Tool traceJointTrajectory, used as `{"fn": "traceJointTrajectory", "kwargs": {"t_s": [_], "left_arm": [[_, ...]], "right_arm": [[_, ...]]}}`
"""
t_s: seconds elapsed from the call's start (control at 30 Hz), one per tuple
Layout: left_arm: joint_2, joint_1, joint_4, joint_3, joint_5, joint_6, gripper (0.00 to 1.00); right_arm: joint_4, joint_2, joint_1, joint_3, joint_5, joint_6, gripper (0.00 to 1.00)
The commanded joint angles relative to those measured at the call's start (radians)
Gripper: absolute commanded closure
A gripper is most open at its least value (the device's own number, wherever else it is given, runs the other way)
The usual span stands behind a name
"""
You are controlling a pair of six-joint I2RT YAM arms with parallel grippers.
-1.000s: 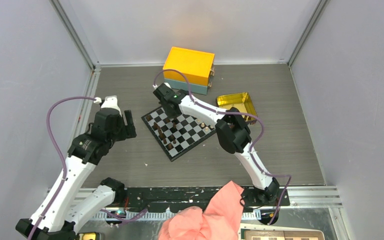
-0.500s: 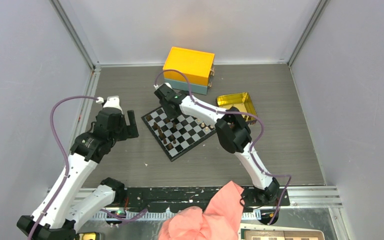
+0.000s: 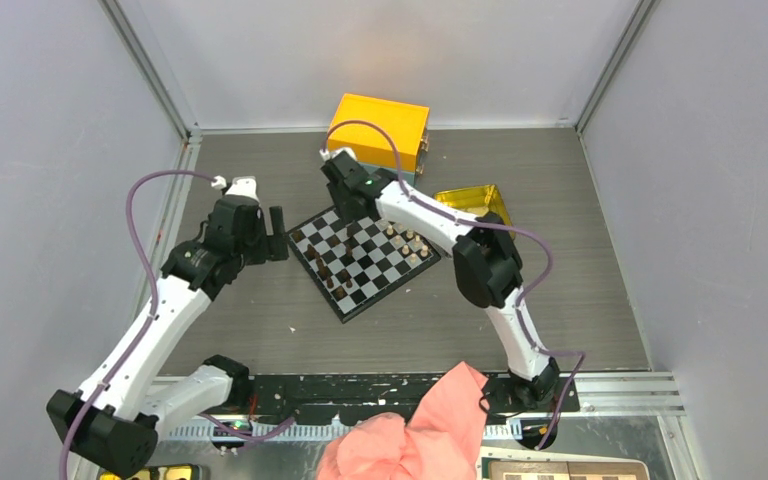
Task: Set up the chess pieces on the board
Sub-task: Place the chess piece on the chessboard, then pick up the chess piece from the chessboard.
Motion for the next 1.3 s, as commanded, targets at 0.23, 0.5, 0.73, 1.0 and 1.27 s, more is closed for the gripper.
{"fn": "traceJointTrajectory", "kwargs": {"t_s": [0.23, 0.5, 0.73, 1.0, 1.27], "left_arm": [[0.266, 0.004, 0.273, 0.142, 0.24, 0.103, 0.18], [0.503, -0.042, 0.307, 0.242, 0.371, 0.199, 0.28], [0.609, -0.059, 0.321, 0.28, 0.4, 0.261, 0.33], [0.694, -0.062, 0.317, 0.284, 0.397, 0.31, 0.45], [0.79, -0.062, 0.329, 0.305, 0.393, 0.318, 0.52]], "right_arm": [[0.113, -0.399, -0.111, -0.195, 0.094, 0.056, 0.56], [0.199, -0.604, -0.277, -0.433, 0.134, 0.138, 0.57], [0.205, -0.619, -0.313, -0.475, 0.12, 0.145, 0.57], [0.213, -0.606, -0.325, -0.478, 0.105, 0.157, 0.57], [0.216, -0.6, -0.325, -0.484, 0.102, 0.157, 0.57]]}}
